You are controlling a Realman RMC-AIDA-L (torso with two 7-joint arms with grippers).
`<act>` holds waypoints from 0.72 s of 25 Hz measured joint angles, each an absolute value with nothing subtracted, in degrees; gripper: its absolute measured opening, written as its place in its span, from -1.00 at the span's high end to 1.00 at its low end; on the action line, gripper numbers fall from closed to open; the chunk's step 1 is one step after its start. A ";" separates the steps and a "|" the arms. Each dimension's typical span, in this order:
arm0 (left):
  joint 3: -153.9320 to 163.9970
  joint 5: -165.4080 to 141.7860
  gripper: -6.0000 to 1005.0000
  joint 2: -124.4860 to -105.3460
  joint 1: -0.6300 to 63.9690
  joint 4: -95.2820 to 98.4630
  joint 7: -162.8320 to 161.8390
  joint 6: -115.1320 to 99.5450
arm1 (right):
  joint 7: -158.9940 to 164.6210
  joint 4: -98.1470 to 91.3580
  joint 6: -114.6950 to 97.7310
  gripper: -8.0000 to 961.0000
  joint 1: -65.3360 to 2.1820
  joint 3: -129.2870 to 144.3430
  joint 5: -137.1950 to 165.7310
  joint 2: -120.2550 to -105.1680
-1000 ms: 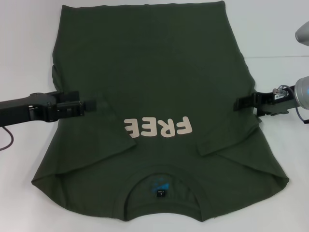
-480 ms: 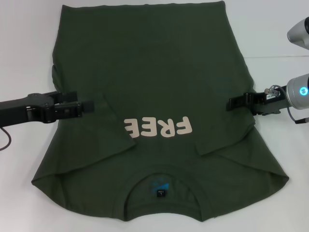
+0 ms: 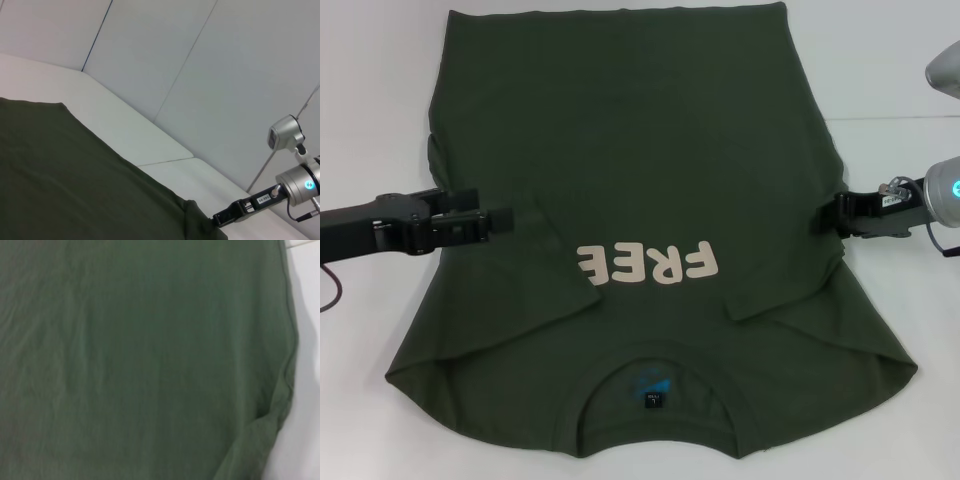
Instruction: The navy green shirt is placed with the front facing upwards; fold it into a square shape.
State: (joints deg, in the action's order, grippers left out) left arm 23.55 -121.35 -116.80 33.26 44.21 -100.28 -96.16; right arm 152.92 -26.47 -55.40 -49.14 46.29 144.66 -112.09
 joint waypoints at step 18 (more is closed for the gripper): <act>23.13 -121.19 -0.87 -116.98 33.19 44.21 -100.29 -95.96 | 151.89 -26.64 -57.17 0.54 -49.09 47.15 145.10 -111.12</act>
State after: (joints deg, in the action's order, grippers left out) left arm 23.13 -121.19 -116.98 33.19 44.21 -100.29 -95.96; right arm 151.89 -26.64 -57.17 -49.10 47.15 145.10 -111.12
